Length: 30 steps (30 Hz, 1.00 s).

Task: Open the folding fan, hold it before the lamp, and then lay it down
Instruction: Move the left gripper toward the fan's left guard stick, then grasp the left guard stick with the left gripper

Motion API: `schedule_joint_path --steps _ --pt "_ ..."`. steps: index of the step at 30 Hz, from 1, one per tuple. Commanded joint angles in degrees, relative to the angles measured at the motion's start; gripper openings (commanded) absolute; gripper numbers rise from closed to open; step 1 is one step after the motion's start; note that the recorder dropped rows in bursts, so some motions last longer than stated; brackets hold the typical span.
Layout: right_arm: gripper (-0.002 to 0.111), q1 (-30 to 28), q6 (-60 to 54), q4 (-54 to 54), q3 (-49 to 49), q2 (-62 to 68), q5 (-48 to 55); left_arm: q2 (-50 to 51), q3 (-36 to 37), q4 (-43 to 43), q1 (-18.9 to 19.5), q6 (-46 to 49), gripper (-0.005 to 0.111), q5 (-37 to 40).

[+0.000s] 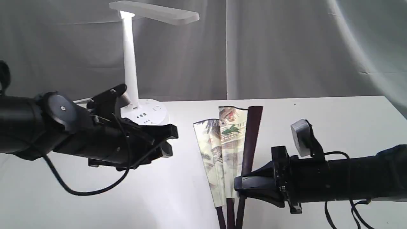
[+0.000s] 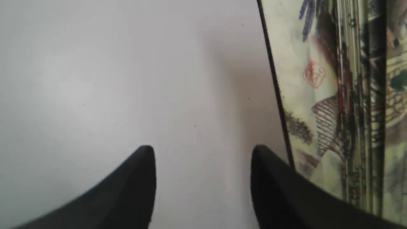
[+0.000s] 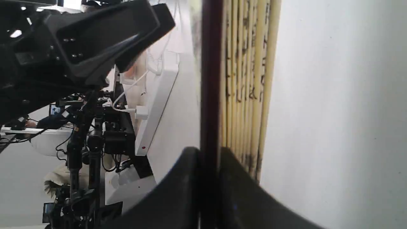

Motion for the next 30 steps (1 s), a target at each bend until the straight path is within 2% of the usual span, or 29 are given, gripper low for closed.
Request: schedule_joint_path --steps 1,4,13,17,30 --pt "0.000 -0.1 -0.2 0.1 -0.2 0.0 1.5 3.3 -2.5 -9.2 0.1 6.5 0.048 3.6" --pt "0.000 -0.1 -0.2 0.1 -0.2 0.0 1.5 5.2 -3.5 -17.2 0.1 13.2 0.048 4.8" --pt "0.000 -0.1 -0.1 0.2 -0.2 0.0 1.5 8.1 -4.2 -49.1 0.1 40.3 0.048 12.2" --pt "0.000 -0.1 -0.1 1.3 -0.2 0.0 1.5 9.5 -4.4 -49.5 0.1 43.0 0.048 12.8" --pt "0.000 -0.1 -0.2 5.5 -0.2 0.0 1.5 11.7 -5.4 -49.5 0.1 41.5 0.048 13.7"
